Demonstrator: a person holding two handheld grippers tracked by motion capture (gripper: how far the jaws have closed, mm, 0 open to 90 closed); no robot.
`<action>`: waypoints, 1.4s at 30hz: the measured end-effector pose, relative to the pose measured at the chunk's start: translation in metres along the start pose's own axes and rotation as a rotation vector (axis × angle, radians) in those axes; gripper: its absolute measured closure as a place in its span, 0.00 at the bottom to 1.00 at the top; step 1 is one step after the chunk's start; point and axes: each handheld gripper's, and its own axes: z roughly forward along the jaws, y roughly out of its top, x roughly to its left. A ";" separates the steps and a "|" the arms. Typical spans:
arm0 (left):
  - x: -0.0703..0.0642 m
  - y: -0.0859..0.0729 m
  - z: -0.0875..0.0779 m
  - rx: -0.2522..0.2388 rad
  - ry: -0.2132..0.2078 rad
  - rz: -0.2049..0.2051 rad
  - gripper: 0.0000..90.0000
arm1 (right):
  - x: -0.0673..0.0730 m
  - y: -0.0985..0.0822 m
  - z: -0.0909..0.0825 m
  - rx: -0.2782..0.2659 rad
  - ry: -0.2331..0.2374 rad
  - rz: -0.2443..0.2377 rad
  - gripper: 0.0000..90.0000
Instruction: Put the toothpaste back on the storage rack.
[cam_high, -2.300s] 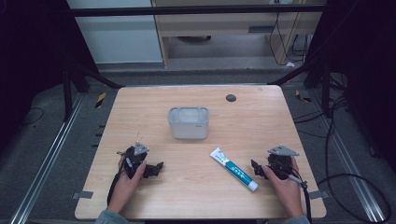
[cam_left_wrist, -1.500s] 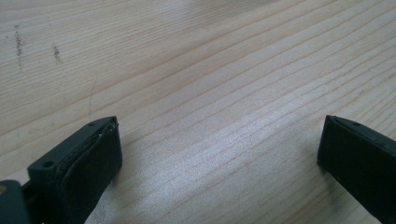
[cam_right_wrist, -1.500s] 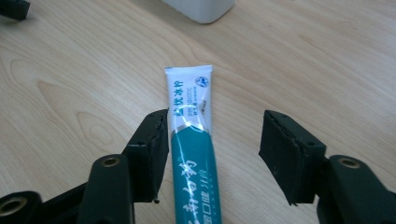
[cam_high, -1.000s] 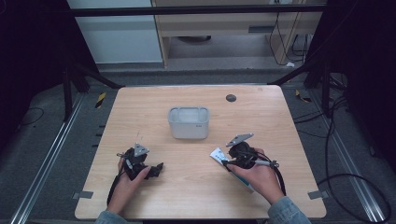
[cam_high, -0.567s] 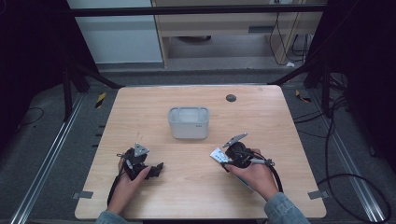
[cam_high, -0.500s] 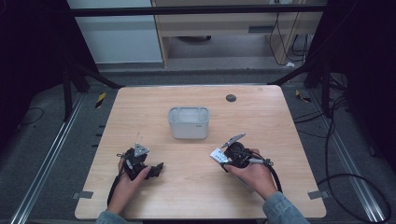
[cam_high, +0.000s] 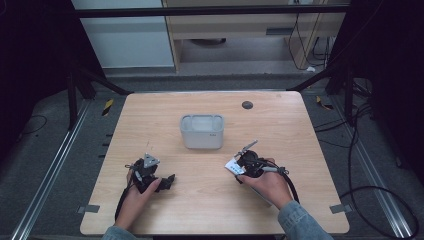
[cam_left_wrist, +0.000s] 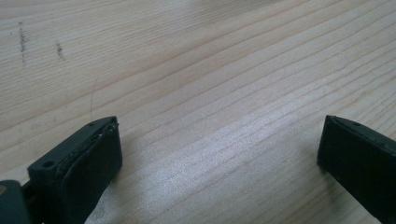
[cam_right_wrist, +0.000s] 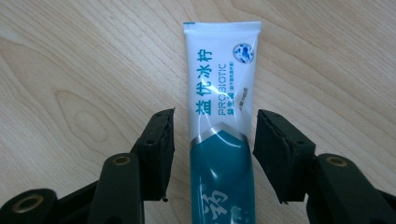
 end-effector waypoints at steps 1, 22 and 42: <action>0.000 0.000 0.000 0.000 0.000 0.000 0.00 | -0.001 0.001 0.002 0.007 -0.001 -0.006 0.53; 0.000 0.000 0.000 0.000 0.000 0.000 0.00 | -0.004 0.006 0.009 0.067 0.001 0.006 0.60; 0.000 0.000 0.000 0.000 0.000 0.000 0.00 | -0.002 0.007 0.011 0.093 -0.030 0.002 0.64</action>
